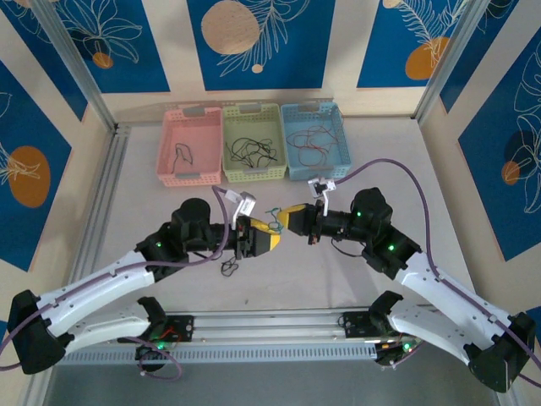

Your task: Untangle the cables

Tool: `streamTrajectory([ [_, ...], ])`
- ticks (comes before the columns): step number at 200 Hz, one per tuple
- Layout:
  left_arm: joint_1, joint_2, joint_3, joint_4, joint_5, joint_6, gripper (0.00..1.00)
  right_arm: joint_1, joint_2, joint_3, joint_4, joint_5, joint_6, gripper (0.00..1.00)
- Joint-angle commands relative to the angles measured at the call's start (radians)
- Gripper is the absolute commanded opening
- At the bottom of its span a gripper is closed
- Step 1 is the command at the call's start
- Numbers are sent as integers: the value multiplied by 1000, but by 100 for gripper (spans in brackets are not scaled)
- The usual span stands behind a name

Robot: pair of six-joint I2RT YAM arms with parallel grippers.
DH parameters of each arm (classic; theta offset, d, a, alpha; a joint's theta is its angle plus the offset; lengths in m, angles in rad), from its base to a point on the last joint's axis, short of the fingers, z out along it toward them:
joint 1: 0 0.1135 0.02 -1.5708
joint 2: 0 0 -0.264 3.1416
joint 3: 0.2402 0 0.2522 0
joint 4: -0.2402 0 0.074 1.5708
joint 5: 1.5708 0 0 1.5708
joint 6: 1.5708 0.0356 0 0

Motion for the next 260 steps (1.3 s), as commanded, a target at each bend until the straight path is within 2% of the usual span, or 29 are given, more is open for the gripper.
streamTrajectory([
  [1, 7, 2, -12, 75, 28, -4, 34, 5, -18, -14, 43, 24, 36, 0],
  [33, 7, -3, -10, 41, -18, -1, 0, 5, -24, -21, 41, 30, 38, 0],
  [66, 7, -14, -6, -44, -68, 23, 0, 1, -60, -20, -2, 84, 6, 0],
  [124, 7, -136, -82, -98, -238, -14, 0, -45, -219, -125, -23, 339, 80, 0],
  [152, 8, -217, -87, -173, -362, 10, 0, -60, -225, -117, -114, 359, 102, 0],
  [183, 8, -287, -86, -247, -474, 53, 0, -61, -254, -145, -137, 391, 118, 0],
  [208, 8, -254, -32, -383, -554, 98, 0, -73, -248, -146, -134, 396, 122, 0],
  [231, 10, -203, 2, -398, -565, 123, 0, -81, -214, -124, -116, 366, 108, 0],
  [234, 10, -197, 7, -397, -573, 128, 0, -82, -208, -119, -118, 365, 105, 4],
  [249, 33, -161, 40, -411, -630, 152, 0, -87, -194, -99, -156, 404, 76, 38],
  [260, 86, -119, 85, -439, -645, 177, 0, -102, -195, -95, -191, 438, 47, 54],
])
